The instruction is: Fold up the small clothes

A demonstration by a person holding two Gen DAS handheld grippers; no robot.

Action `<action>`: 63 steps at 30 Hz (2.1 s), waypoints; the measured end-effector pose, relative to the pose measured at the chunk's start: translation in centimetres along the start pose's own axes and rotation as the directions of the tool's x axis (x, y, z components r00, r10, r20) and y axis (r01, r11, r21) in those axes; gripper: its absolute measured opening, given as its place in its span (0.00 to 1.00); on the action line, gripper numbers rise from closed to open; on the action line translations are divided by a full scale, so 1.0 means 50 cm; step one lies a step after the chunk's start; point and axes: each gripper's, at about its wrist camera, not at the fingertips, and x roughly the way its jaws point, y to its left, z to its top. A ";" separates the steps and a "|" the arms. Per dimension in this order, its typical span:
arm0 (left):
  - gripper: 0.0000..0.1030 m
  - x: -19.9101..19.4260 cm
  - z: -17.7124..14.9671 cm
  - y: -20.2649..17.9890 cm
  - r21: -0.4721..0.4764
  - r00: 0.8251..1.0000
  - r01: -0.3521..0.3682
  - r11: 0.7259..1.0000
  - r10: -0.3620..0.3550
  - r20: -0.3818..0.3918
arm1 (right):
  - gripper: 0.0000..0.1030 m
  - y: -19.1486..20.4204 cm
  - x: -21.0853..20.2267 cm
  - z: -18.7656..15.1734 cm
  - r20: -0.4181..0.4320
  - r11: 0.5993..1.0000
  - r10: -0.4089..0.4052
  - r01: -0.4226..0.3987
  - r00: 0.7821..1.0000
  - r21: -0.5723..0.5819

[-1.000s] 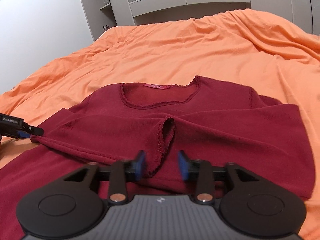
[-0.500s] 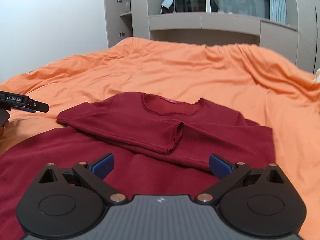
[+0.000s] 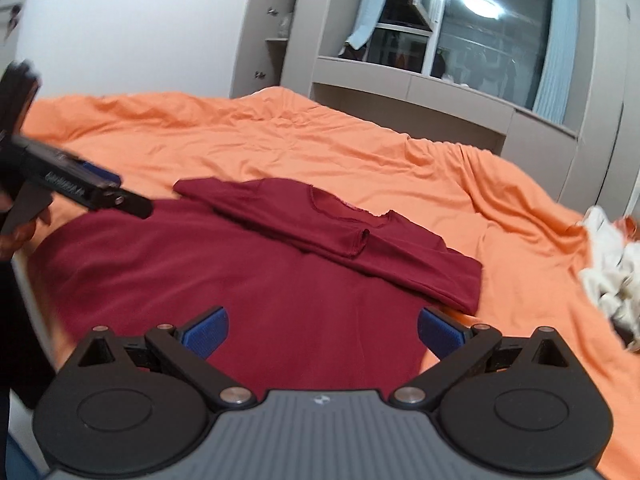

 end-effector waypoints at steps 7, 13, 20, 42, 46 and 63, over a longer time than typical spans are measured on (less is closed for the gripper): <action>0.99 -0.055 -0.054 -0.060 0.024 0.996 0.064 0.998 -0.062 -0.065 | 1.00 0.051 -0.079 -0.068 -0.119 0.990 -0.039 0.022 0.992 -0.139; 0.99 -0.074 -0.080 -0.082 0.055 0.990 0.079 0.995 -0.072 -0.121 | 1.00 0.066 -0.080 -0.109 -0.168 0.979 -0.114 0.082 0.979 -0.188; 0.99 -0.086 -0.085 -0.097 0.082 0.987 0.083 0.993 -0.071 -0.145 | 0.99 0.061 -0.062 -0.122 -0.157 0.977 -0.148 0.119 0.977 -0.177; 0.99 -0.117 -0.106 -0.150 0.166 0.988 0.113 0.980 -0.093 -0.125 | 0.17 0.020 -0.058 -0.074 -0.021 1.000 -0.005 0.005 1.000 0.004; 0.99 -0.128 -0.124 -0.173 0.205 0.986 0.152 0.967 -0.135 -0.099 | 0.17 0.009 -0.056 -0.063 0.001 0.999 -0.002 0.002 1.000 0.041; 0.78 -0.108 -0.129 -0.167 0.314 0.991 -0.108 0.943 0.128 -0.042 | 0.14 -0.025 -0.067 -0.057 0.066 0.990 -0.030 0.021 0.997 0.138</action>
